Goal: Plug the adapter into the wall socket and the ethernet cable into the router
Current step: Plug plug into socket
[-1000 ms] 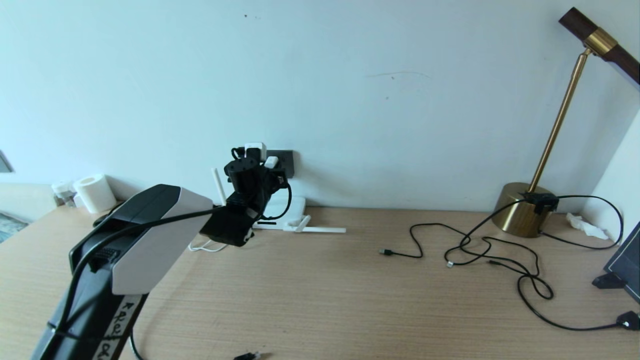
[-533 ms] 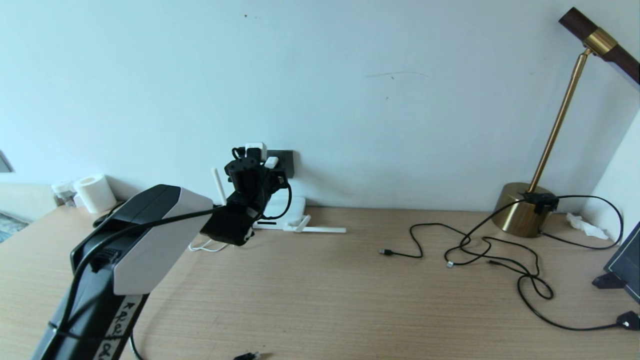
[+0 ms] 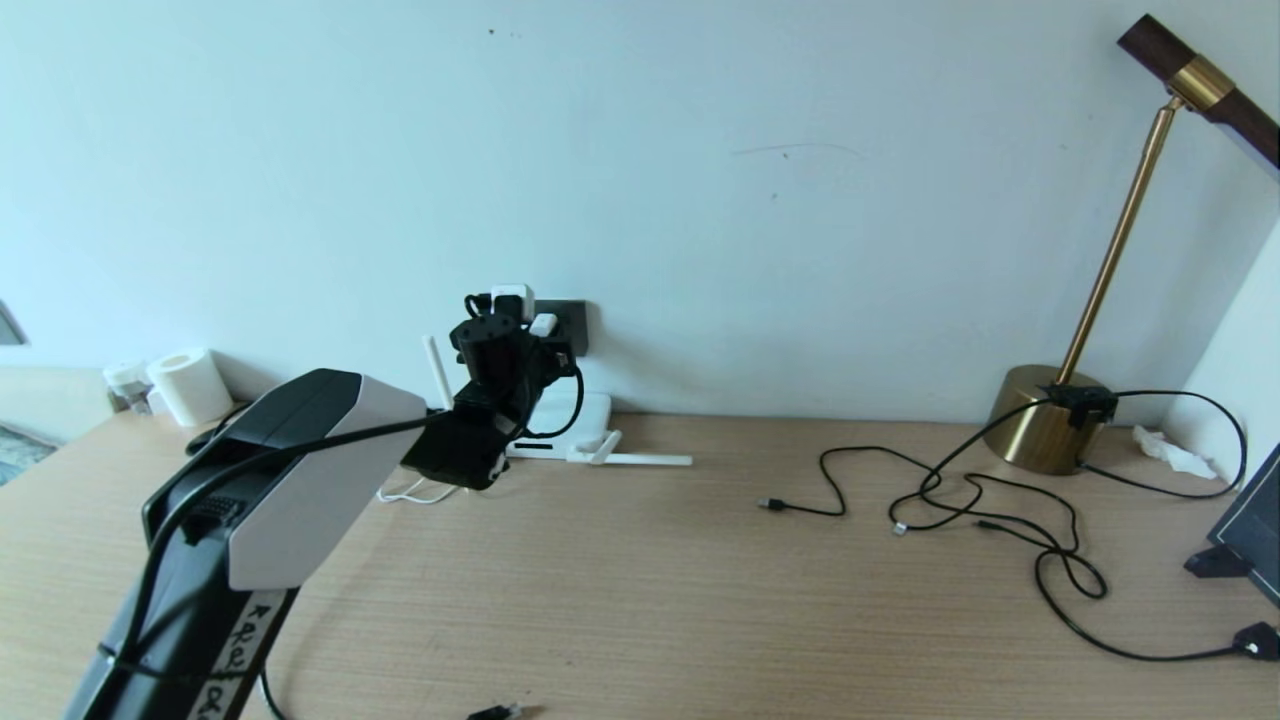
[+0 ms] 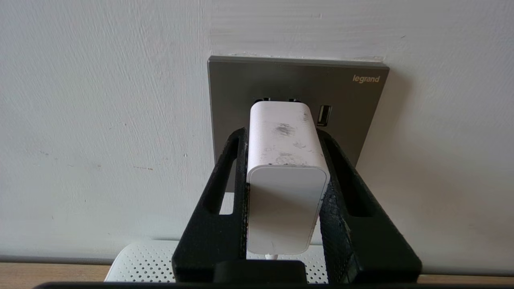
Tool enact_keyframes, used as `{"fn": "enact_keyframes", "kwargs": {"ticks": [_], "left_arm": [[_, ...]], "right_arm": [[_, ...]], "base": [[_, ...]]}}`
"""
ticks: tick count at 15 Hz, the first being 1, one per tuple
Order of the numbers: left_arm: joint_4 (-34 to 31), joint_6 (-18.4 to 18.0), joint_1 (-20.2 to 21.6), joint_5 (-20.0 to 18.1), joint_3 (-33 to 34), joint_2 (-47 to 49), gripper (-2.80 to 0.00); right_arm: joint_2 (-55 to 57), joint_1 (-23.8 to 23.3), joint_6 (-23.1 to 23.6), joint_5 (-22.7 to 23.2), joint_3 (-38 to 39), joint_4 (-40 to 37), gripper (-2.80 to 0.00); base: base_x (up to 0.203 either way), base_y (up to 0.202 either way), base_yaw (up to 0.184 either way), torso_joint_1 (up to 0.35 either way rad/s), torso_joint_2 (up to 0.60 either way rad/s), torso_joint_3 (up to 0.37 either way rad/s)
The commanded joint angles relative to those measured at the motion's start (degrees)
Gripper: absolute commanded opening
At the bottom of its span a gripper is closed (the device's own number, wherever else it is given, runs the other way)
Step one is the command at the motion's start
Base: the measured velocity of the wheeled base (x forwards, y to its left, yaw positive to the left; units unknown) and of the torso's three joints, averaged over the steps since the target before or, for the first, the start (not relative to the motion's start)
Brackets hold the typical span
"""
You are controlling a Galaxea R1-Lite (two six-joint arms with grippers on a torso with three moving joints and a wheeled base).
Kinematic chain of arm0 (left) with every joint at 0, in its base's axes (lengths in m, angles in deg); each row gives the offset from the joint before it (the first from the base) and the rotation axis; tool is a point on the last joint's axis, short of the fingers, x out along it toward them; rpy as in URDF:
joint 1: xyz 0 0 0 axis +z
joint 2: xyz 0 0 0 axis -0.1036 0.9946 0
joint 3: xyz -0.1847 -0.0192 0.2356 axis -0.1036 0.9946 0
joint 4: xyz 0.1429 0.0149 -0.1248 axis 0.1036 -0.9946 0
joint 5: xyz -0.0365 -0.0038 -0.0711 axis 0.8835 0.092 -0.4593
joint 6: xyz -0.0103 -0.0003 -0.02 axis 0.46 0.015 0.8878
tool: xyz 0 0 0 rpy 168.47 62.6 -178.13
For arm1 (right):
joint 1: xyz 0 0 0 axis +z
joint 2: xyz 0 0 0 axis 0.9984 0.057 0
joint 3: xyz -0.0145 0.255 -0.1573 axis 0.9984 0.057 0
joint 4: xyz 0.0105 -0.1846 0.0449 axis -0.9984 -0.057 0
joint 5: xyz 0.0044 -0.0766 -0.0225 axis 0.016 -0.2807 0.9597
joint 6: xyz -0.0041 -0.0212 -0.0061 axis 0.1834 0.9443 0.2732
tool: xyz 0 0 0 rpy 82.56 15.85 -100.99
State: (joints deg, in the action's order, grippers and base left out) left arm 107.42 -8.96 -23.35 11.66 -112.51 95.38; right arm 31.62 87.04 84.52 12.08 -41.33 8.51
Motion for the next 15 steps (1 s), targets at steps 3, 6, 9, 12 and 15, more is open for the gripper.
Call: {"fn": "enact_keyframes", "kwargs": {"ticks": [3, 6, 9, 12, 15], "left_arm": [[-0.27, -0.01, -0.08, 0.09, -0.67, -0.01, -2.80], [-0.35, -0.01, -0.08, 0.09, -0.69, -0.01, -2.80], [-0.43, -0.01, -0.08, 0.09, -1.40, 0.08, -2.80], [-0.88, -0.01, -0.26, 0.09, -1.48, 0.08, -2.80], [-0.88, -0.01, -0.35, 0.09, -1.48, 0.16, -2.80]], "right_arm": [[0.00, 0.05, -0.01, 0.01, 0.53, 0.04, -2.80], [0.00, 0.05, -0.01, -0.05, 0.53, 0.04, -2.80], [0.00, 0.05, -0.01, -0.03, 0.53, 0.04, -2.80], [0.00, 0.05, -0.01, -0.05, 0.53, 0.04, -2.80], [0.00, 0.05, -0.01, -0.05, 0.53, 0.04, -2.80]], "base": [[0.000, 0.000, 0.000, 0.000, 0.00, 0.000], [0.000, 0.000, 0.000, 0.000, 0.00, 0.000], [0.000, 0.000, 0.000, 0.000, 0.00, 0.000], [0.000, 0.000, 0.000, 0.000, 0.00, 0.000], [0.000, 0.000, 0.000, 0.000, 0.00, 0.000]]}}
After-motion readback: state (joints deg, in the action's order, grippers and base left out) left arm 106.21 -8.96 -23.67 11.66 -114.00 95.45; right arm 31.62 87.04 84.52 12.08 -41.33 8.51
